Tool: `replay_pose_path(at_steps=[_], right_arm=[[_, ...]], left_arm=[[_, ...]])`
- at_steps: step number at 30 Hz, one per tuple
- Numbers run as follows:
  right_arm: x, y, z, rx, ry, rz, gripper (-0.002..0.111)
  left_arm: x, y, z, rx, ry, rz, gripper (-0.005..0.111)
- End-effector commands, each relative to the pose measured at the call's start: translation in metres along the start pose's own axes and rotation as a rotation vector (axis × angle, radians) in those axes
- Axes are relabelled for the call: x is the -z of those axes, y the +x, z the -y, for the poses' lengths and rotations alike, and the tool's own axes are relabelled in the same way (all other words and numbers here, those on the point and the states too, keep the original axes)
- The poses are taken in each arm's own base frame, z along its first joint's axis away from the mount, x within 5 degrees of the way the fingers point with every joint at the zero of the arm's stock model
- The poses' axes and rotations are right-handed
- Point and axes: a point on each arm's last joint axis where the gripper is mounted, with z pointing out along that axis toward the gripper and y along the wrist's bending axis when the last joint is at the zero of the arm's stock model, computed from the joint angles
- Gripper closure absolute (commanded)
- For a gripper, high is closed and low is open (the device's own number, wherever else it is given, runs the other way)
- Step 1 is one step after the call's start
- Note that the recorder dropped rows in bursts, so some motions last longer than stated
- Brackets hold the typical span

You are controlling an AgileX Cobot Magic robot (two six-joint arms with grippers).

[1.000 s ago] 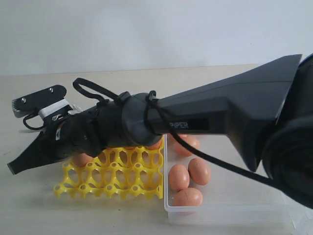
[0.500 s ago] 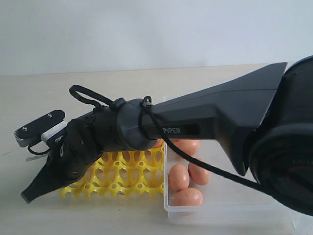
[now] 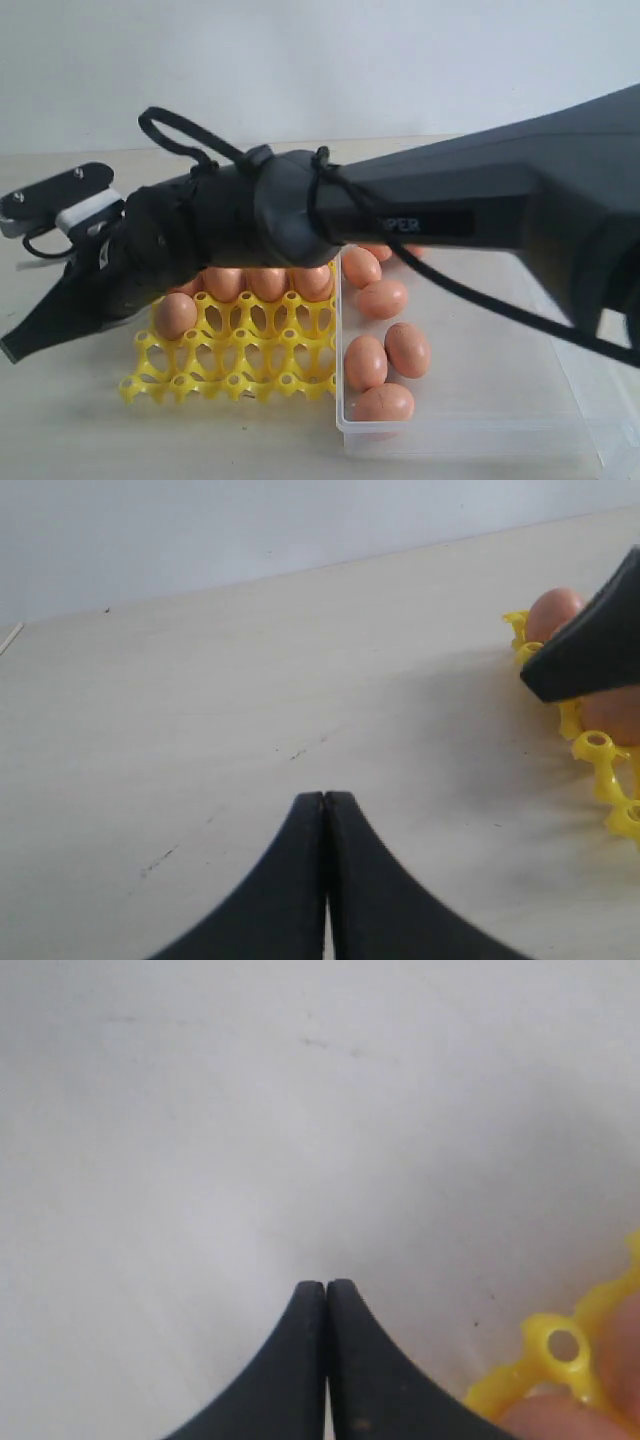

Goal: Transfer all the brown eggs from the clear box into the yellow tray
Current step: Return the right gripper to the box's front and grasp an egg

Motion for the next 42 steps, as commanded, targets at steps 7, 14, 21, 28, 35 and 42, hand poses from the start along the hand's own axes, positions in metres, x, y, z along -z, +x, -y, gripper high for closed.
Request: replay_pose_path(at_steps=[7, 14, 21, 28, 35, 42], right_arm=[[0.119, -0.036, 0.026, 0.104, 0.09, -0.105, 0.093], [0.174, 0.014, 0.103, -0.148, 0.224, -0.241, 0.068], [0.176, 0.04, 0.163, -0.349, 0.292, -0.233, 0.056], [0.135, 0.08, 0.192, -0.53, 0.285, -0.43, 0.056], [0.117, 0.099, 0.194, -0.559, 0.262, -0.554, 0.056], [0.102, 0.112, 0.197, -0.602, 0.237, -0.614, 0.057]], left_arm=[[0.0, -0.002, 0.0, 0.006, -0.001, 0.012, 0.107], [0.0, -0.002, 0.0, 0.006, -0.001, 0.012, 0.107], [0.0, -0.002, 0.0, 0.006, -0.001, 0.012, 0.107], [0.0, -0.002, 0.0, 0.006, -0.001, 0.012, 0.107], [0.0, -0.002, 0.0, 0.006, -0.001, 0.012, 0.107], [0.0, -0.002, 0.0, 0.006, -0.001, 0.012, 0.107]])
